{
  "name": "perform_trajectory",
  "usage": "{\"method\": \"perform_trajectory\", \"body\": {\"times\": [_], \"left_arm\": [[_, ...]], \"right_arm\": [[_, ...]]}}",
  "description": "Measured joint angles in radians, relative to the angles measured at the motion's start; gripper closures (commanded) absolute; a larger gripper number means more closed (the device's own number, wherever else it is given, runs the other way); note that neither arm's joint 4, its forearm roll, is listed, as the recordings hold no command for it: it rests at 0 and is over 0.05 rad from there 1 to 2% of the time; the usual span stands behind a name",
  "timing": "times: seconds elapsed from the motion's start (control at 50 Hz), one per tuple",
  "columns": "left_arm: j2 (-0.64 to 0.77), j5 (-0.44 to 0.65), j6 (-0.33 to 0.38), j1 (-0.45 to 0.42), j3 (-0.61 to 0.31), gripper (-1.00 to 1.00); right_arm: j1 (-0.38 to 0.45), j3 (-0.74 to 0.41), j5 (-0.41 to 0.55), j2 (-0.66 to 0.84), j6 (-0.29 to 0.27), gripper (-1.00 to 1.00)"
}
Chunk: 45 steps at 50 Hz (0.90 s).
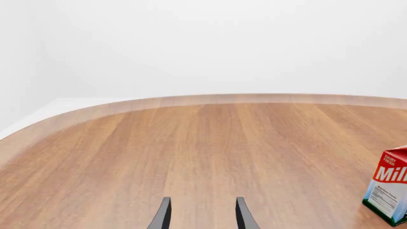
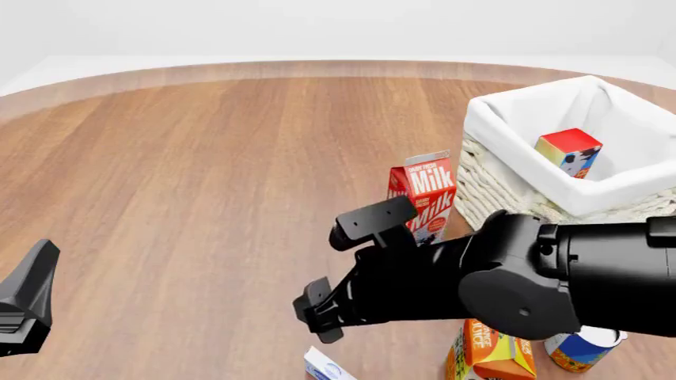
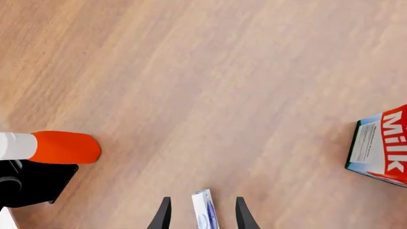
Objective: Pick up the cream cheese box and the butter, and put them in the basket.
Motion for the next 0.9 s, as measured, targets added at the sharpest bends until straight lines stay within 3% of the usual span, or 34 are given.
{"method": "perform_trajectory", "body": {"times": [0.9], "left_arm": [[0.000, 0.000, 0.000, 0.000, 0.000, -1.00]], "right_arm": [[0.025, 0.089, -0.114, 0.066, 0.058, -1.00]]}}
